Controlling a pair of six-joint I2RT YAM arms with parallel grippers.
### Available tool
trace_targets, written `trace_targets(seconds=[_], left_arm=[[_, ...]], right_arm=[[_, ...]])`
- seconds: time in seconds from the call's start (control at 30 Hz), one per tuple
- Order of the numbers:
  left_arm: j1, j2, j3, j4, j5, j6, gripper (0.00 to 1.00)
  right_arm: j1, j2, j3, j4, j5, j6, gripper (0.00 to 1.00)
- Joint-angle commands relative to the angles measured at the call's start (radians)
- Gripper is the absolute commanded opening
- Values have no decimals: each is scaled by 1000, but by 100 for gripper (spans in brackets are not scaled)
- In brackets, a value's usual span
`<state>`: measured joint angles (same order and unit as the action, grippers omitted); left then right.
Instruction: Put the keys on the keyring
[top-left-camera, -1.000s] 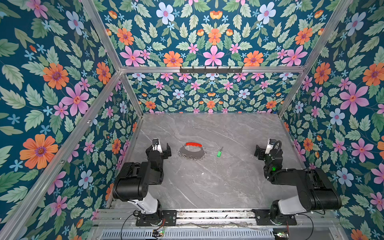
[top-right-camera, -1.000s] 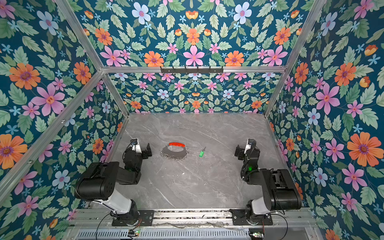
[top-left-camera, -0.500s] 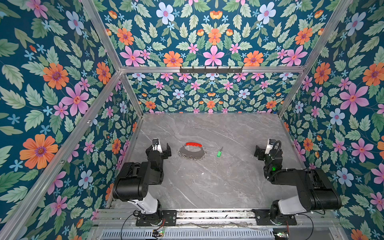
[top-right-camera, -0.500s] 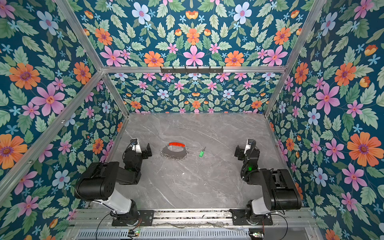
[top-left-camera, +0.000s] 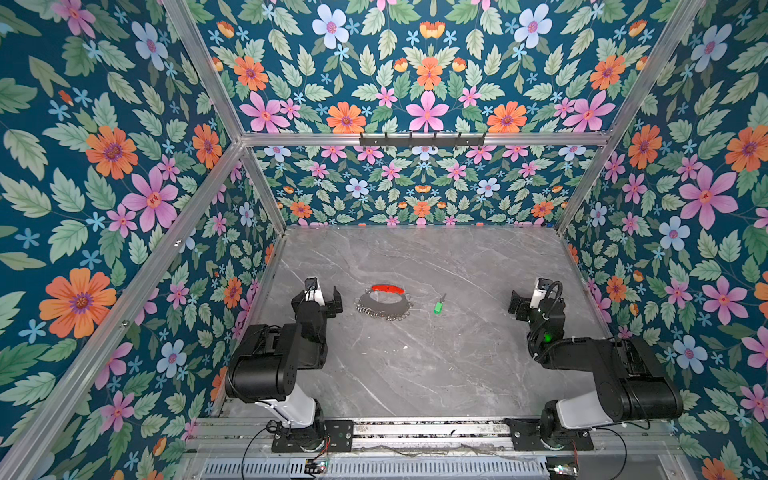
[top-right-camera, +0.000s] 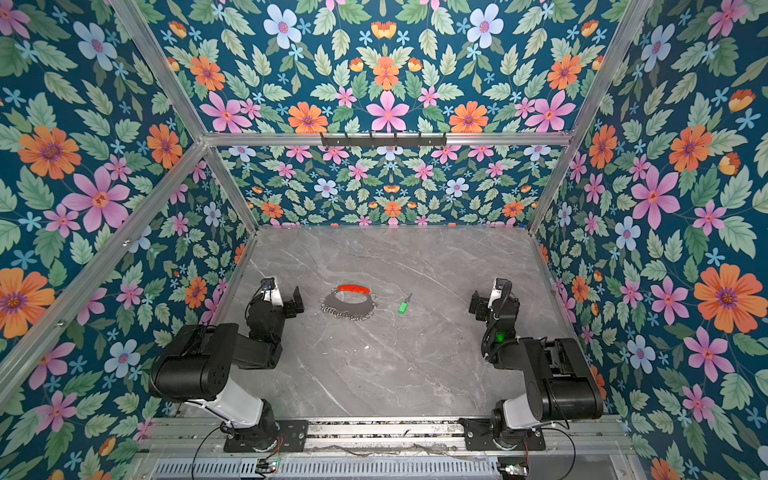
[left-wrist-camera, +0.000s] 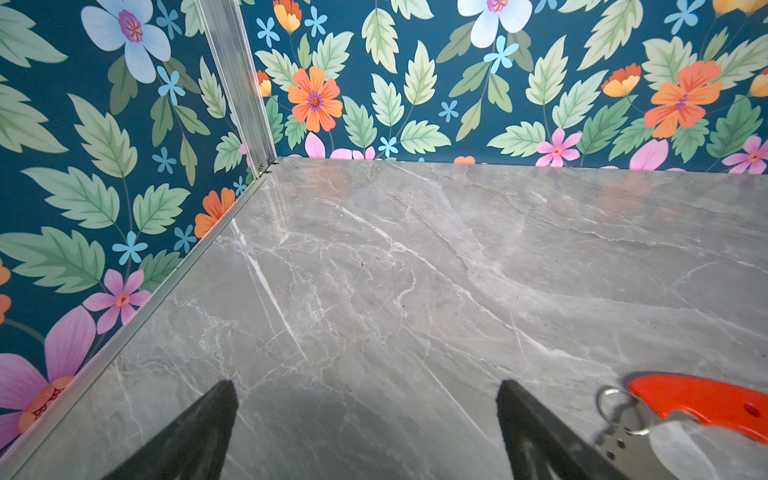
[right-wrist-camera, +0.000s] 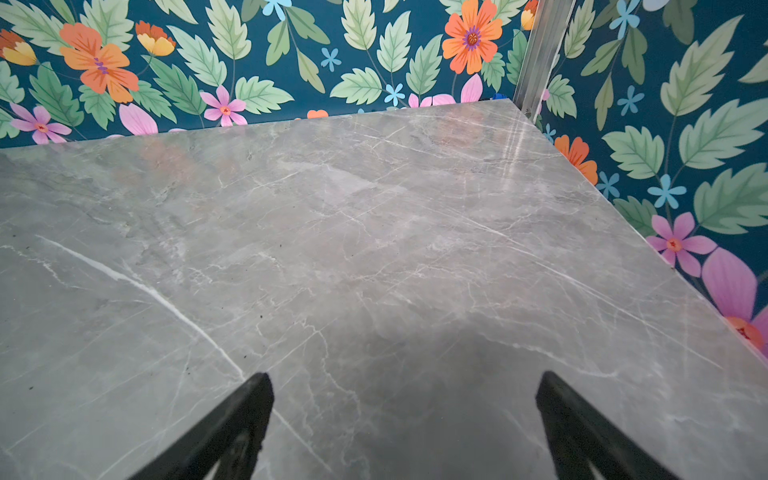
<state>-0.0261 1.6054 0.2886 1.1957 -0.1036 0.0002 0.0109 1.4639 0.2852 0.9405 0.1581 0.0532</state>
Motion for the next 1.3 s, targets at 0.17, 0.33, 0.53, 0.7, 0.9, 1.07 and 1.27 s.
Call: trace_targets(seconds=[0.17,0.33,0.53,0.7,0.9,1.07,1.27], left_arm=[[2,0,2,21,5,-2,100],[2,0,3,21,5,-1,100],[-1,-6,-17,49,44,21,100],[-3,-12,-32,74,53,24,100],[-18,-84,-97,139,75,55,100],[-20,-295,89,-429,100,-33,100],[-47,-393,245,-758,124,-137,100]], right_arm=[[0,-5,-3,36,-1,-4,99],[1,-4,-3,35,0,-5,99],[6,-5,-8,46,1,-11,99],[51,6,-88,228,-10,-71,99],[75,28,-133,342,-3,-105,99],[164,-60,-143,306,135,-168,99],[247,-335,72,-389,202,-109,99]])
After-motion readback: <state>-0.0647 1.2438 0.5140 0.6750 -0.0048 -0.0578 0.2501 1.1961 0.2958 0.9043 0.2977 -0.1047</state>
